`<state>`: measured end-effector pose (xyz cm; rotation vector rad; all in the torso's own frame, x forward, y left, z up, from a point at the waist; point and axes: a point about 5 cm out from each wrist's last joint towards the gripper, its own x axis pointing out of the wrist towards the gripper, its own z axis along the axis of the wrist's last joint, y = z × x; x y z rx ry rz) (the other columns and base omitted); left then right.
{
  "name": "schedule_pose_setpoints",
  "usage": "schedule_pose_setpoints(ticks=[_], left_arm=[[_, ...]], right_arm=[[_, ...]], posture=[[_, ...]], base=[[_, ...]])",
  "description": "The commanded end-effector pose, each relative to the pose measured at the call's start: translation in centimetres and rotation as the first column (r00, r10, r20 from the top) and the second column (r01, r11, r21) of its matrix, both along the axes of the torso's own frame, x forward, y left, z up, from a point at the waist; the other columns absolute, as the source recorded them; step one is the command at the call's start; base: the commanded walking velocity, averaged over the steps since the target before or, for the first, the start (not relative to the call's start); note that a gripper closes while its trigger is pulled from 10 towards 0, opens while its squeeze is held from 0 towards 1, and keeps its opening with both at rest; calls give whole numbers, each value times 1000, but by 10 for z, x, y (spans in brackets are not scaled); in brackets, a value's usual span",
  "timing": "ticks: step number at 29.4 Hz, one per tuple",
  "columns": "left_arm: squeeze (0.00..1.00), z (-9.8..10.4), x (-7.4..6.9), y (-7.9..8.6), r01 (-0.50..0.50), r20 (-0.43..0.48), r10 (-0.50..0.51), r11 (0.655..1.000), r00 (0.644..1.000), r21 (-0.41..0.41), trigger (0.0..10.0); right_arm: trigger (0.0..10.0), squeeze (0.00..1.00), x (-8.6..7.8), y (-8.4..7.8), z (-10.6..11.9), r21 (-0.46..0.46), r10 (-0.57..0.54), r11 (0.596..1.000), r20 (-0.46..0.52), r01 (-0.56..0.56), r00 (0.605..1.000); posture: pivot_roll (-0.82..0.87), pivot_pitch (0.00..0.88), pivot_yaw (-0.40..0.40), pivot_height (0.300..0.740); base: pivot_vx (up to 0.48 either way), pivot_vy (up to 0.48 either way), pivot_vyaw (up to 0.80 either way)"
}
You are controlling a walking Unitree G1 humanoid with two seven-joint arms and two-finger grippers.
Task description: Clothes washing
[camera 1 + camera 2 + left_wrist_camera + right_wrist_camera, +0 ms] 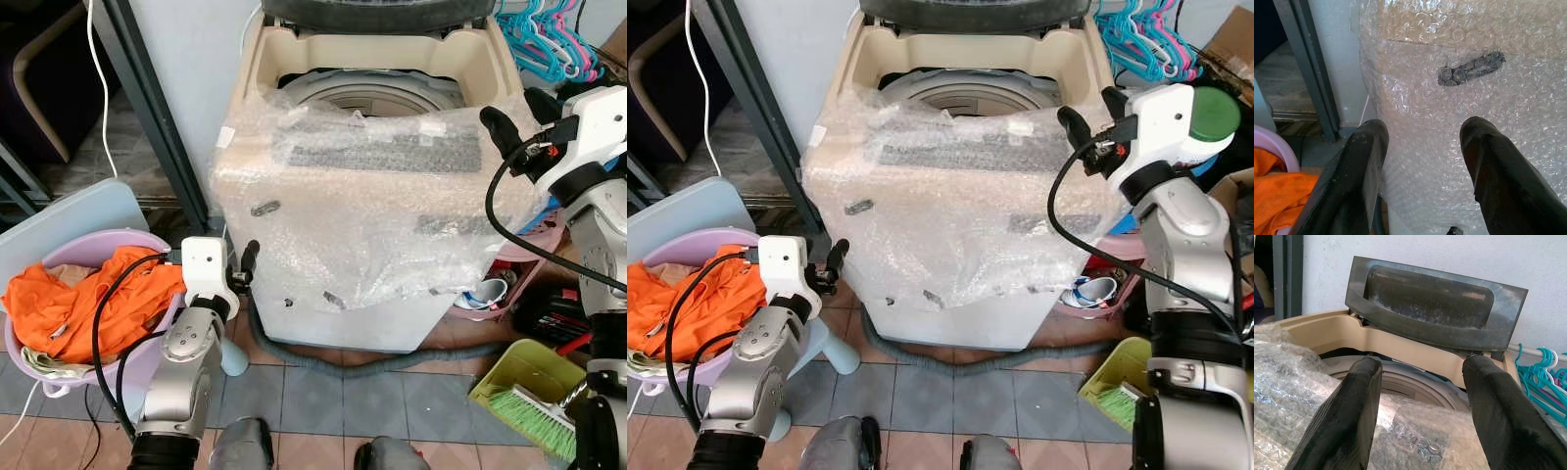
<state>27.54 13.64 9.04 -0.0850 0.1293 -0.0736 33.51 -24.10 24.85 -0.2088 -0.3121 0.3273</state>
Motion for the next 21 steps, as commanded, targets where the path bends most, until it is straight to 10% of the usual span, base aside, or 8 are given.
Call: schedule_pose_setpoints(ticks=[1,12,21], left_arm=[[0,-1,1,4,-45,-19,45,999,999,21,10000],[0,0,1,2,-43,-19,43,999,999,1,10000],[0,1,2,1,-32,-10,32,999,999,4,10000]], right_arm=[[10000,0,-3,16,-5,-10,45,999,-2,-45,999],[10000,0,-24,97,-51,65,109,992,-34,-107,993],[10000,0,-38,119,-66,91,114,990,-58,-109,992]], posture=[[-68,66,35,740],[-64,74,35,740],[-70,80,36,740]], base=[[0,0,0],[0,393,800],[0,480,719]])
